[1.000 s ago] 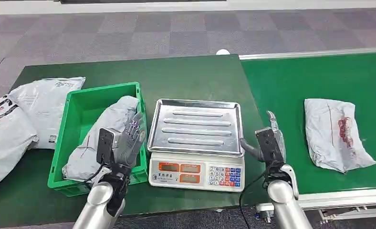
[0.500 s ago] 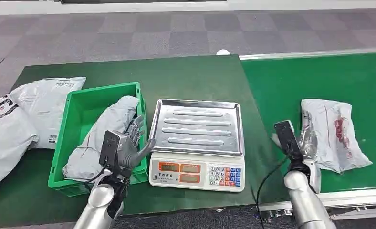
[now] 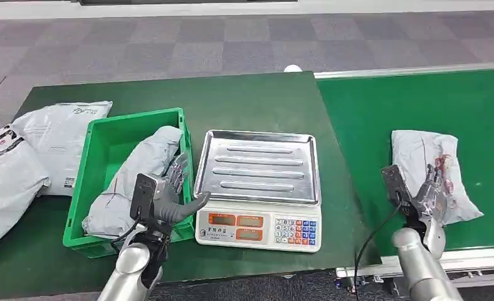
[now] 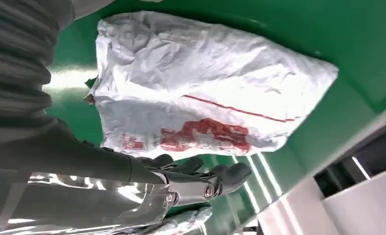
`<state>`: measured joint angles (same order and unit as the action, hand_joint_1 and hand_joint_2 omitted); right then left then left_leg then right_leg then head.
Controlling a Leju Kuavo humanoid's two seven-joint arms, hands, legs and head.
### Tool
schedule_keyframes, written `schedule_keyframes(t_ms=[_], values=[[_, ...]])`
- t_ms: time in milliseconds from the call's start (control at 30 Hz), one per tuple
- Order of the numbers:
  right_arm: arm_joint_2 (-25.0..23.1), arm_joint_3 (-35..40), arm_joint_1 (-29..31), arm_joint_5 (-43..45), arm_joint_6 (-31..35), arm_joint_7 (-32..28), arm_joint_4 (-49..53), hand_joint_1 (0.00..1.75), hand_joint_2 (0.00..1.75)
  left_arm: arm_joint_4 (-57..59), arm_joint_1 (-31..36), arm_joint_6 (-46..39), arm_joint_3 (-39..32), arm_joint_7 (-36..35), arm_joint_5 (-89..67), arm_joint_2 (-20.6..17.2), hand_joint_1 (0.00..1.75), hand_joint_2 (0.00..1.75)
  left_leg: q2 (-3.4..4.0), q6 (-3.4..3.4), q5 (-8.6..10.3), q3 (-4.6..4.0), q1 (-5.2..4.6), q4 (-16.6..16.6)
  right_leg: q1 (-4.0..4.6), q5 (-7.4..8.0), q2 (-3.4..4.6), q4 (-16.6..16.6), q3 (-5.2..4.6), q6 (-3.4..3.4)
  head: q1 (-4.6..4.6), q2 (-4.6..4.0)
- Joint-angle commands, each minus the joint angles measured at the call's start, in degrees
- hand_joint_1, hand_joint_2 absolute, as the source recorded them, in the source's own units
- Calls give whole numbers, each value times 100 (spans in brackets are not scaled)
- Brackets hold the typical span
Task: Moved the parcel from conveyor to table for the left to box.
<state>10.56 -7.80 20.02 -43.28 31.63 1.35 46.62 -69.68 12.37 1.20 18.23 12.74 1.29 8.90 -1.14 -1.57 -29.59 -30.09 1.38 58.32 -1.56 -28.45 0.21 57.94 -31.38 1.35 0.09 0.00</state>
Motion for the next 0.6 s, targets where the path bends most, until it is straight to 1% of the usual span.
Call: schedule_keyframes(t_ms=[33, 100, 267, 300, 367, 400, 433, 533, 600], values=[[179, -351, 592, -356, -35, 392, -1288, 0, 175, 156, 148, 121, -43, -11, 7, -76, 0, 175, 15, 14, 10, -4, -2, -9, 2, 13, 3, -13, -5, -11, 2, -2], [299, -398, 769, -496, -38, 514, -1773, 0, 175, 171, 162, 163, 17, -17, -28, -87, 0, 175, 9, 13, 8, -4, -2, -5, 1, 10, -1, -10, -2, -8, 0, 0], [401, -442, 1031, -652, -86, 756, -2327, 0, 175, 118, 164, 157, 36, -15, -44, -120, 0, 175, 7, 11, 7, -1, -4, -3, -2, 7, -2, -6, -1, -7, 0, -2], [414, -434, 1094, -735, -27, 845, -2432, 0, 175, 70, 129, 155, 41, -27, -47, -133, 0, 175, 20, 14, 10, -4, -2, -6, 1, 15, 8, -12, -6, -11, 2, 0], [476, -449, 1105, -778, -20, 942, -2503, 0, 175, 61, 105, 155, 52, -25, -46, -138, 0, 175, 15, 11, 6, -5, -4, -3, -1, 10, 7, -4, -7, -9, 2, 0], [534, -444, 1084, -840, 21, 1002, -2538, 0, 175, 67, 102, 157, 62, -22, -43, -134, 0, 175, 26, 14, 12, -1, -3, -14, 2, 20, 15, -15, -6, -14, 2, 0], [578, -459, 1062, -862, 41, 1039, -2557, 0, 175, 72, 100, 158, 65, -18, -38, -129, 0, 175, 9, 10, 7, -2, -3, -5, 0, 11, 3, -7, -4, -9, 2, -2], [652, -489, 1023, -887, 17, 1061, -2585, 0, 175, 75, 87, 156, 69, -10, -18, -114, 0, 175, 1, 13, 13, -3, -5, -9, -1, 13, -10, -12, -3, -11, 0, 0], [671, -483, 1036, -926, 14, 1109, -2602, 0, 175, 70, 47, 158, 79, -2, 2, -91, 0, 175, 10, 16, 11, -3, -3, -8, 1, 14, -2, -12, -5, -11, 0, 0]])
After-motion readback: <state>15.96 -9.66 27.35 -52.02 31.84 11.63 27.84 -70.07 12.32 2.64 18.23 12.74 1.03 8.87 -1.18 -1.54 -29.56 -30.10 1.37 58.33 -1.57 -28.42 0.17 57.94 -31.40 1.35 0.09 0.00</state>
